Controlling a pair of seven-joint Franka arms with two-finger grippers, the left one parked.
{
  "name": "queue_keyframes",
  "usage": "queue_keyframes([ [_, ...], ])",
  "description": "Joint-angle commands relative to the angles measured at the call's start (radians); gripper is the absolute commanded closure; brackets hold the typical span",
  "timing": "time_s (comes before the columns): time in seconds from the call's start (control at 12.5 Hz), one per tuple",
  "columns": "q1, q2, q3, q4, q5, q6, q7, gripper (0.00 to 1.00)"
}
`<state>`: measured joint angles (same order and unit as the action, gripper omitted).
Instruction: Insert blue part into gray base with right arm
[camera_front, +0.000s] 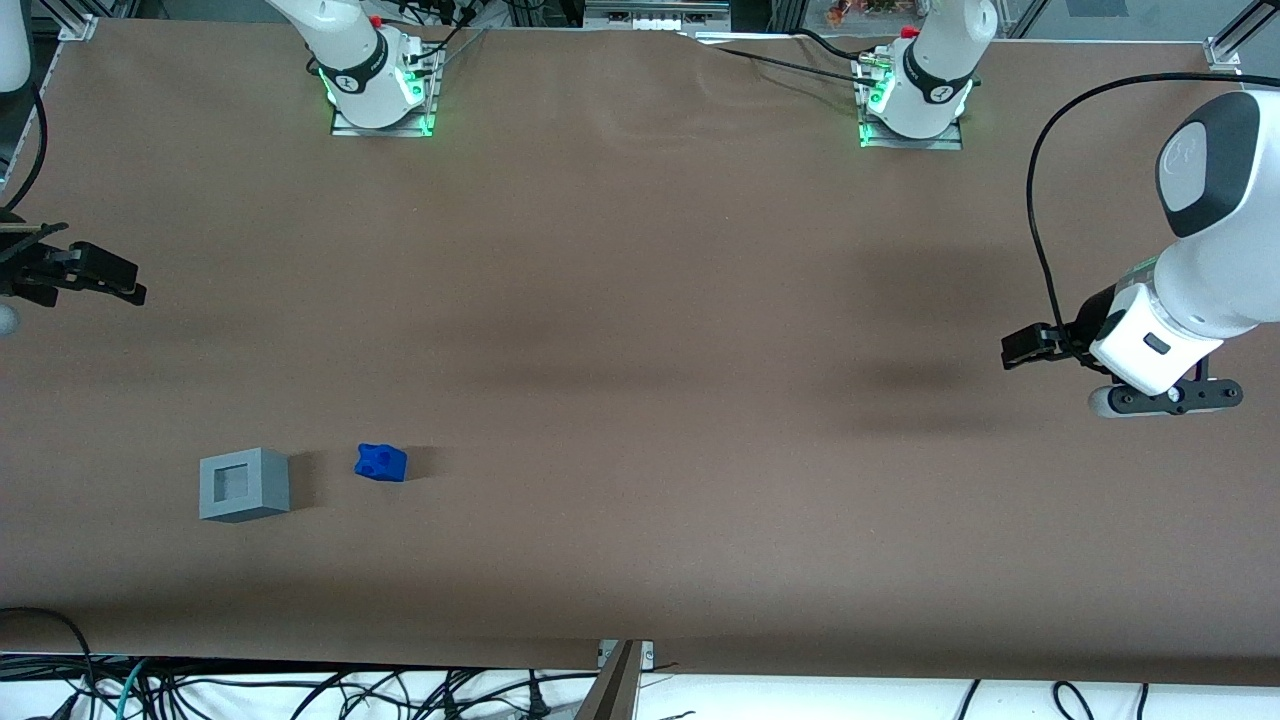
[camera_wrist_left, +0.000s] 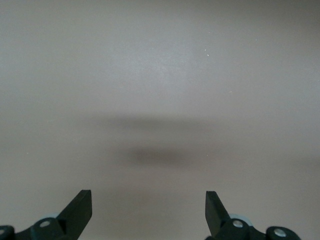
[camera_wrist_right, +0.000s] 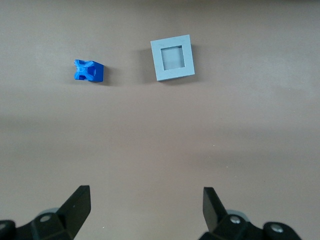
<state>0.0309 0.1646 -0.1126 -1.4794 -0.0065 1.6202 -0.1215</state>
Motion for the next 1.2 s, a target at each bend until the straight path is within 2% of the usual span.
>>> queue_keyframes([
  [0.0, -0.006, -0.011, 0.007, -0.012, 0.013, 0.007, 0.003, 0.01],
  [0.56, 0.001, 0.004, 0.011, -0.012, 0.011, 0.004, -0.009, 0.01],
  [0.72, 0.0, 0.059, 0.011, -0.012, 0.014, 0.03, -0.007, 0.01],
  [0.96, 0.043, 0.119, 0.013, -0.012, 0.014, 0.151, 0.025, 0.01],
  [1.12, 0.096, 0.18, 0.014, -0.01, 0.014, 0.258, 0.132, 0.01],
])
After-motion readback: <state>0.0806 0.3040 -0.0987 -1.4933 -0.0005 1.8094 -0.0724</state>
